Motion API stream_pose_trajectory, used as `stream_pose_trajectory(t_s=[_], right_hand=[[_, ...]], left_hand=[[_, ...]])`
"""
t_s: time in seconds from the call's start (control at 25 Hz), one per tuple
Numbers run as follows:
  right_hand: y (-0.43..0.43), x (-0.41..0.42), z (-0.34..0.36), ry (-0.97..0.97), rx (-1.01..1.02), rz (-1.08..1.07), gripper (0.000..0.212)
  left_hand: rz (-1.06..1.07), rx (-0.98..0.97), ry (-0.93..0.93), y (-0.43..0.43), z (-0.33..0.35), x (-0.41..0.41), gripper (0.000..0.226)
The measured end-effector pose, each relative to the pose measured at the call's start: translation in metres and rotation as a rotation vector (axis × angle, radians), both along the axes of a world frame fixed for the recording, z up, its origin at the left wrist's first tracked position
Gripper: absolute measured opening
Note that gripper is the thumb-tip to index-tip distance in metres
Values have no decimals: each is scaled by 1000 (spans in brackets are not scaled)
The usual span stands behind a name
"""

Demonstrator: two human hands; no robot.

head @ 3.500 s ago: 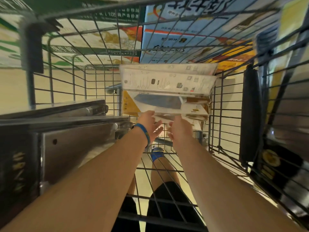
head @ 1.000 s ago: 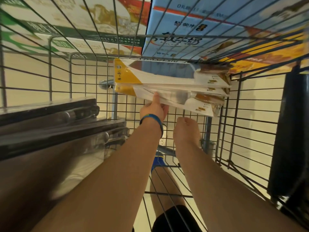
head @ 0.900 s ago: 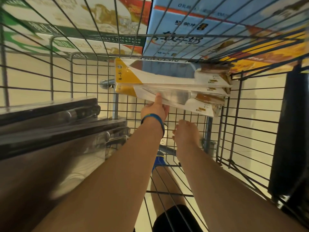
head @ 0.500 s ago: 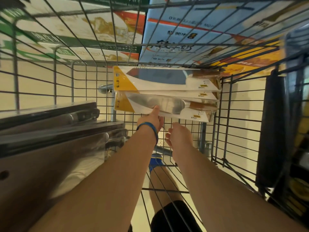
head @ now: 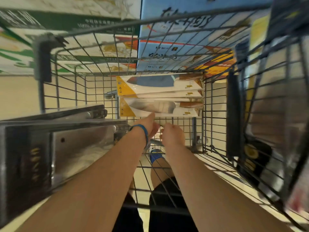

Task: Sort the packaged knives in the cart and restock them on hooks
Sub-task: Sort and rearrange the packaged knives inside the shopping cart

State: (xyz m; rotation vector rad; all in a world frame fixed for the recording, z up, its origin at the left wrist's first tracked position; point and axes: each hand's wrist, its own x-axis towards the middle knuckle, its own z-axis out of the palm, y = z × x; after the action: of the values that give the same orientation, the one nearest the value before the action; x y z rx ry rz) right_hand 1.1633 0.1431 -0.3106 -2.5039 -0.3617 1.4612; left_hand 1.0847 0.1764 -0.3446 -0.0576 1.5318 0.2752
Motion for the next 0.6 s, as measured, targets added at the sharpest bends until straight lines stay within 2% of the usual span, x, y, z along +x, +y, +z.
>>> stream_pose_trajectory(t_s=[0.12, 0.24, 0.36, 0.48, 0.6], right_hand=[[-7, -13, 60, 91, 85, 78, 22], [-10, -11, 120, 49, 256, 164, 20], [-2, 4, 176, 0, 373, 119, 14], [5, 23, 231, 99, 492, -1, 17], [6, 45, 277, 73, 591, 67, 15]], left_hand=[[-100, 102, 20, -16, 43, -15, 31], [-209, 211, 22, -19, 99, -18, 25], [-230, 292, -39, -5, 164, -4, 28], [-286, 401, -72, 9, 221, 14, 29], [-320, 519, -108, 22, 272, 28, 27]])
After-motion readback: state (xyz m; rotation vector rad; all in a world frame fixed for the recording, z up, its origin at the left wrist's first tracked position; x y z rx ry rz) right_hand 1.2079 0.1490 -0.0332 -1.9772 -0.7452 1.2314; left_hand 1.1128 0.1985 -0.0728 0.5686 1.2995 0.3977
